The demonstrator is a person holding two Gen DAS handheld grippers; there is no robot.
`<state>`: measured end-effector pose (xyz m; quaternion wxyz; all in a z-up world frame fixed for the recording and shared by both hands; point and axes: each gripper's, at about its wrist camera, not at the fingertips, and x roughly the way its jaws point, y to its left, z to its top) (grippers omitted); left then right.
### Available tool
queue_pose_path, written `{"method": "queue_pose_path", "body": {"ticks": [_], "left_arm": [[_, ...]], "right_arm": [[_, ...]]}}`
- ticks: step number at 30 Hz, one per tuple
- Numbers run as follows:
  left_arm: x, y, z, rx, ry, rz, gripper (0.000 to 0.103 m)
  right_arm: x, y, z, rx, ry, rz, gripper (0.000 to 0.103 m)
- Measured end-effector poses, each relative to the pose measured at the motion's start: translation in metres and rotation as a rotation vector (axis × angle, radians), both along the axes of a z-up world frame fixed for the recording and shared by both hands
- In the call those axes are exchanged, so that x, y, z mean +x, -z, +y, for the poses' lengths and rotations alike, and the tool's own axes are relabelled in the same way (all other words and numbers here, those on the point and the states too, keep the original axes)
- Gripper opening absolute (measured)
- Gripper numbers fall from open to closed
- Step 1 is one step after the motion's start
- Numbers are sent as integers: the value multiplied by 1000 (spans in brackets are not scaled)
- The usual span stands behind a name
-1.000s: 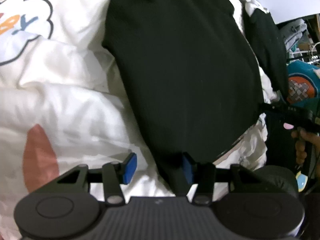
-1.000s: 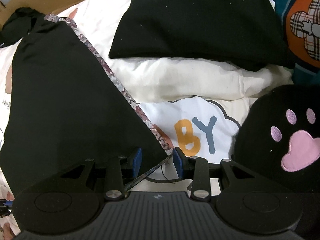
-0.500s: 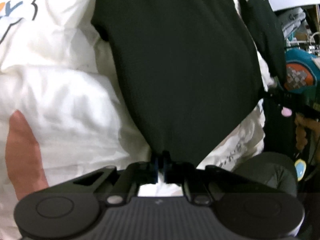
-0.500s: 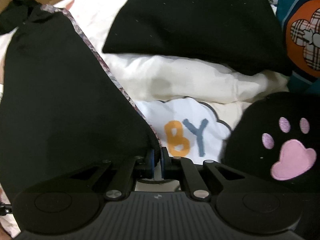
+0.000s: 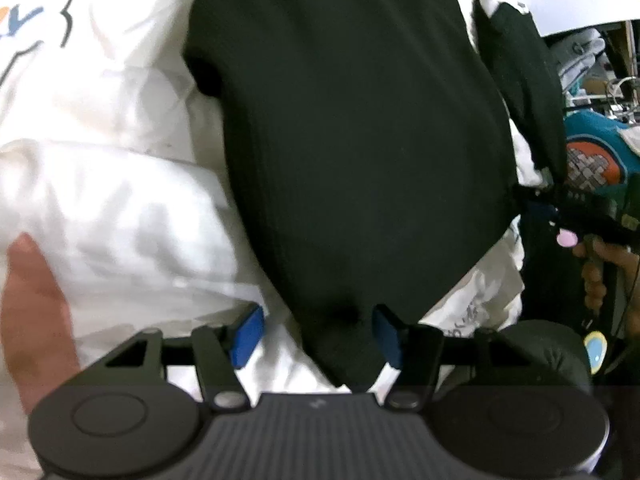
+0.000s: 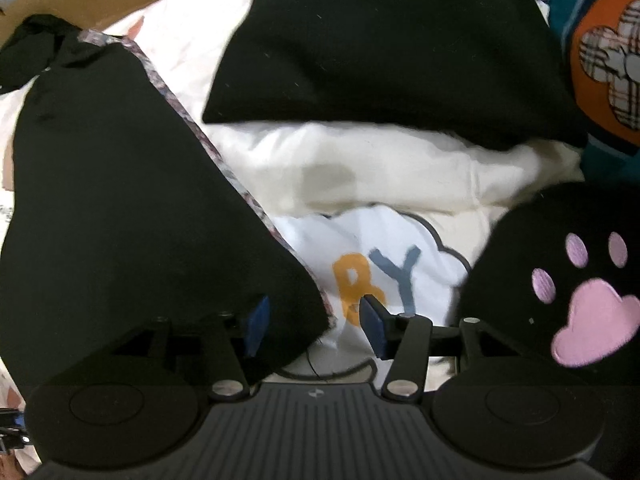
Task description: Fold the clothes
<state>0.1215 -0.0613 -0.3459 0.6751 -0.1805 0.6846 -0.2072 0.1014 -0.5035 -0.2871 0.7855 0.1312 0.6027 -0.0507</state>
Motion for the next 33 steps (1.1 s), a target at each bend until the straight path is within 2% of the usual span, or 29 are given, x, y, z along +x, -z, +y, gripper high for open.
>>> {"method": "queue_pose_path", "body": {"ticks": [4, 6, 9, 10, 12, 13, 20, 28, 31, 33], "left_arm": [[1, 3, -2, -14, -4, -9, 47], [1, 5, -3, -20, 4, -7, 30], [0, 10, -5, -24, 10, 8, 14], [0, 11, -7, -23, 14, 6, 12], [0, 11, -8, -21, 19, 3, 8], [0, 10, -9, -18, 20, 6, 7], [0, 4, -16, -19, 42, 48, 5], [-4, -6, -11, -9, 72, 18, 6], [-4, -10, -16, 26, 72, -4, 17], [-3, -11, -16, 48, 34, -9, 24]], "right_arm": [[3, 4, -2, 3, -23, -13, 55], [6, 8, 0, 9, -25, -5, 55], [8, 17, 5, 20, -40, 20, 54], [7, 18, 6, 24, -43, 23, 50], [3, 20, 6, 34, -45, 27, 28], [3, 20, 6, 28, -47, 31, 17], [-3, 8, -3, 14, -34, 64, 9], [-14, -2, -5, -37, -19, 100, 8], [-20, -7, -11, 2, 21, 86, 12], [-22, -11, -14, 23, 46, 75, 22]]}}
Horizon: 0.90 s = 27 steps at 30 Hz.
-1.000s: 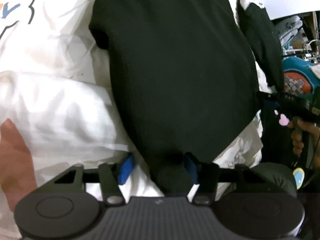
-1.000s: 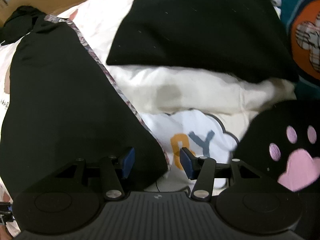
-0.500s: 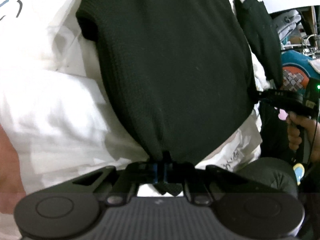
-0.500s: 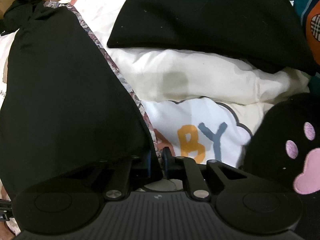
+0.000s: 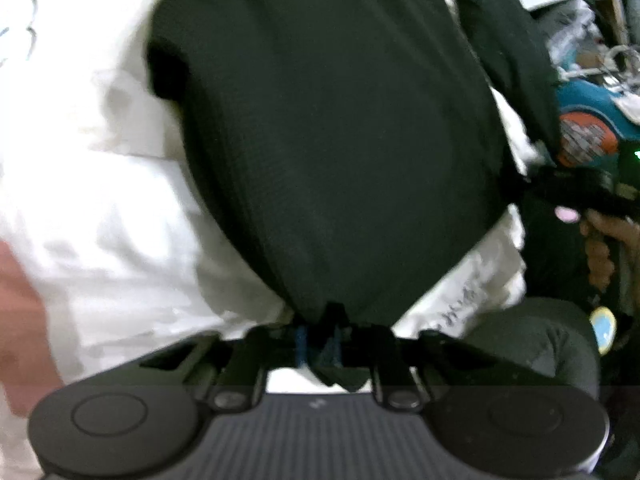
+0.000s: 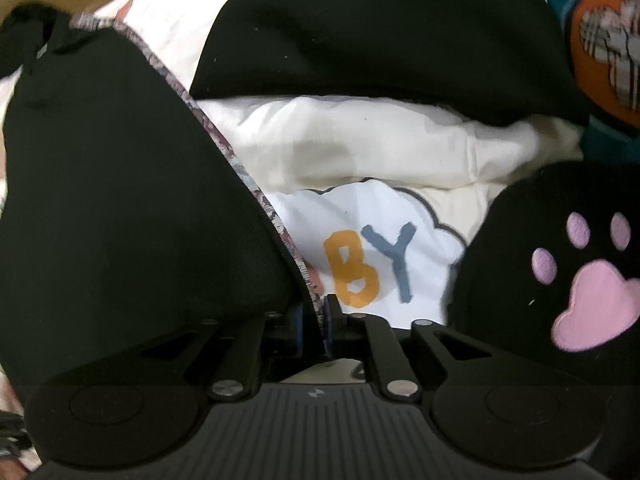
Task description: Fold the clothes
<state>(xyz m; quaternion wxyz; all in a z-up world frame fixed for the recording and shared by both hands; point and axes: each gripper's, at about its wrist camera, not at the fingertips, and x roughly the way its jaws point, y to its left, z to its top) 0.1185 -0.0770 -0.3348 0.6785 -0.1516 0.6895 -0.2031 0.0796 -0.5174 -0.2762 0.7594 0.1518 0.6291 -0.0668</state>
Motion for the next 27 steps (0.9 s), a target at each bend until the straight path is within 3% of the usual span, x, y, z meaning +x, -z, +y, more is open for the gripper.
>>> {"method": "queue_pose_path", "body": {"ticks": [2, 3, 12, 17, 27], "left_arm": [[1, 1, -2, 3, 3, -8, 28], [1, 0, -2, 11, 4, -10, 30], [4, -10, 3, 30, -25, -49, 45], [-1, -8, -9, 34, -40, -63, 45], [21, -32, 41, 8, -188, -125, 45]], "right_arm": [[-1, -6, 2, -34, -5, -13, 45], [-2, -9, 3, -51, -15, -17, 47], [-5, -20, 14, -77, -48, -27, 47], [-12, -23, 13, -84, -51, -28, 47], [-2, -15, 22, -92, -52, -32, 47]]}}
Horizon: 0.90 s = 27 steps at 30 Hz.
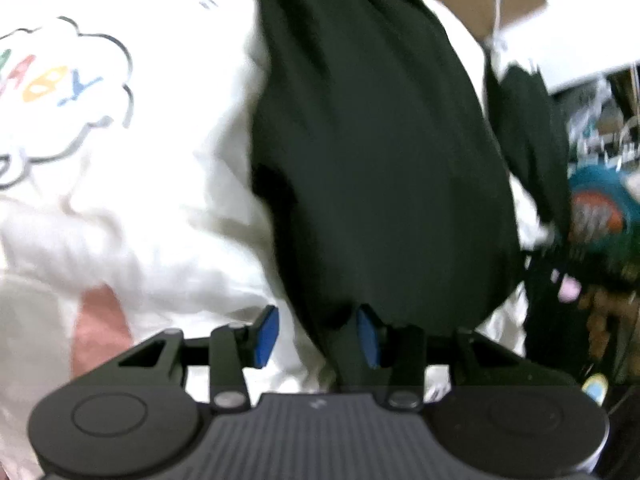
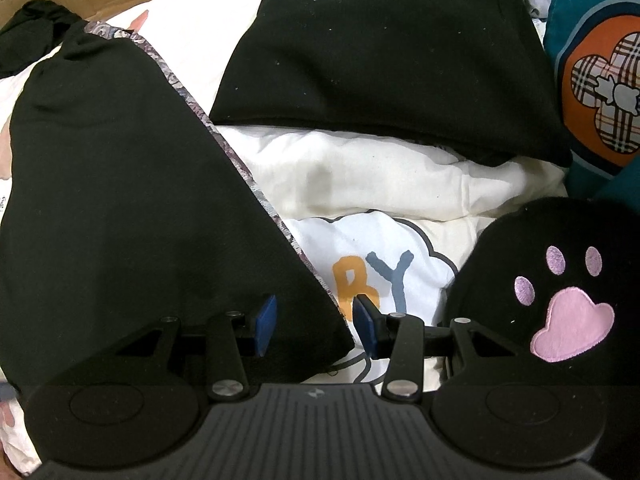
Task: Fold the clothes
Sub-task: 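Close the left tool on the shorts' edge again and smooth it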
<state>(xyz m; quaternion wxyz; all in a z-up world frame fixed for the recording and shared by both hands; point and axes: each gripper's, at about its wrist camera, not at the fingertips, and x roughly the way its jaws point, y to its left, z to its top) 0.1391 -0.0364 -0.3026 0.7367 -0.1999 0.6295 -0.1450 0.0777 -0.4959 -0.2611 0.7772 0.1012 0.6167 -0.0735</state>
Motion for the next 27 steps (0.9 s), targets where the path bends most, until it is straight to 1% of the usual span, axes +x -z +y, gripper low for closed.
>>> {"method": "queue_pose_path", "body": {"ticks": [2, 6, 9, 10, 12, 13, 14, 16, 18, 19, 22, 23, 24, 26, 27], "left_arm": [[3, -2, 5, 13, -25, -14, 45], [12, -7, 25, 39, -108, -53, 44], [16, -6, 29, 45, -129, -108, 43], [17, -5, 28, 45, -132, -114, 43], [22, 2, 24, 36, -140, -112, 38], [24, 5, 22, 30, -138, -112, 37], [27, 3, 33, 27, -135, -111, 37], [31, 7, 35, 13, -142, -109, 37], [35, 9, 39, -20, -150, -111, 37], [37, 10, 39, -31, -153, -110, 37], [42, 16, 28, -26, -149, -96, 36], [43, 18, 26, -25, -146, -92, 29], [44, 21, 24, -32, -144, -86, 20], [46, 27, 16, -39, -148, -78, 16], [45, 28, 16, -27, -149, -77, 14]], "right_arm": [[-2, -1, -2, -2, 0, 0, 47], [-4, -2, -7, -5, 7, -4, 47], [-5, -3, -9, -4, 8, -9, 47], [-5, -4, -10, -3, 6, -11, 47], [-5, -4, -11, -4, -2, -12, 47], [-4, -4, -12, -3, -5, -11, 47], [-3, -4, -13, -1, -6, -10, 47], [-2, -3, -14, 5, -11, -8, 47], [0, -1, -14, 11, -30, -1, 47], [1, 0, -15, 13, -34, 4, 47], [2, 3, -17, 13, -34, 13, 47], [2, 4, -17, 12, -33, 15, 47], [3, 5, -18, 11, -31, 18, 47], [3, 8, -19, 11, -29, 24, 47], [3, 9, -19, 11, -28, 26, 47]]}}
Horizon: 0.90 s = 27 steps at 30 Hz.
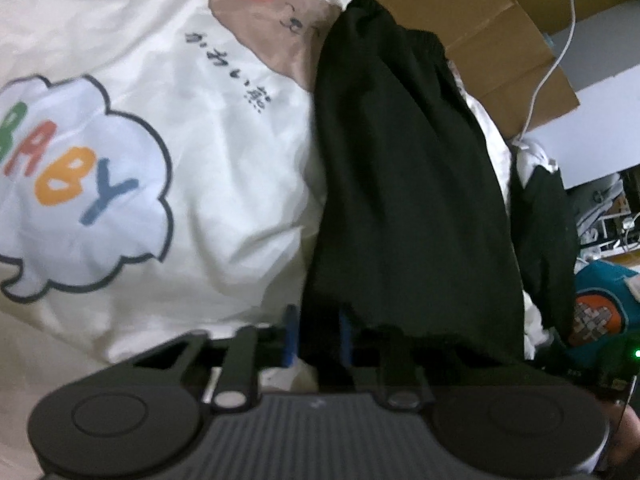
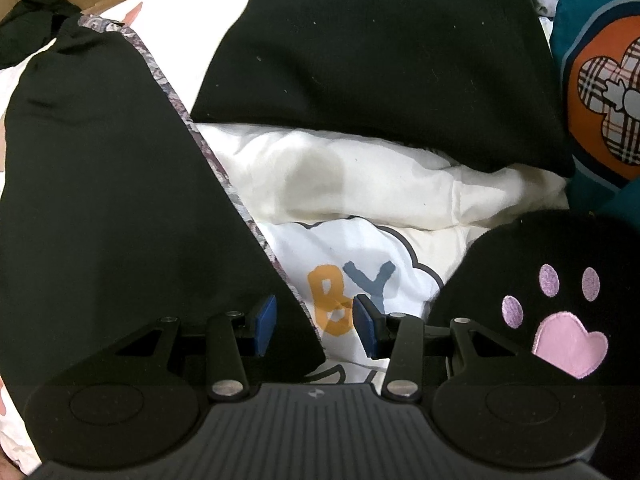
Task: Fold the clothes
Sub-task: 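Close the left tool on the shorts' edge again and smooth it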
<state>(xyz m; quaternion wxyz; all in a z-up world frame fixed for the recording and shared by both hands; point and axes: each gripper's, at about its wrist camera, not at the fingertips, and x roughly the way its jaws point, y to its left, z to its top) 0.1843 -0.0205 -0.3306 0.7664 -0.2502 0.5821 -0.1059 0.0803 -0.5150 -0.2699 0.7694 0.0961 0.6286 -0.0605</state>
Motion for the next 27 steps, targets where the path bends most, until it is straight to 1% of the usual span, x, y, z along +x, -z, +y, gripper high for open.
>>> {"method": "queue_pose_path", "body": {"ticks": [2, 3, 5, 7, 9, 13, 14, 15, 16, 19, 27], "left_arm": [[-1, 0, 4, 32, -4, 1, 10], [-1, 1, 6, 39, -8, -3, 6], [-1, -1, 11, 49, -14, -15, 2], [-2, -4, 16, 56, -16, -27, 0], [-4, -7, 25, 101, -30, -30, 0], [-11, -7, 42, 78, -52, -12, 1], [-13, -8, 43, 69, -58, -6, 4], [-15, -8, 45, 61, -65, 0, 10], [-15, -9, 44, 57, -69, -2, 12], [-15, -11, 40, 26, -58, -21, 14], [-7, -4, 19, 29, -32, -11, 14]], "right_arm": [[0, 2, 0, 8, -3, 2, 47], [0, 4, 1, 13, -10, 4, 47], [0, 9, 4, 9, -32, 20, 47], [0, 14, 6, 3, -42, 35, 47], [0, 20, 6, 10, -29, 42, 47], [0, 24, 9, 9, -21, 49, 47], [1, 23, 10, 6, -24, 49, 47], [1, 22, 11, 6, -25, 47, 47], [1, 22, 11, 7, -25, 45, 47], [2, 18, 14, 13, -26, 35, 47], [3, 13, 21, 18, -39, 28, 47]]}}
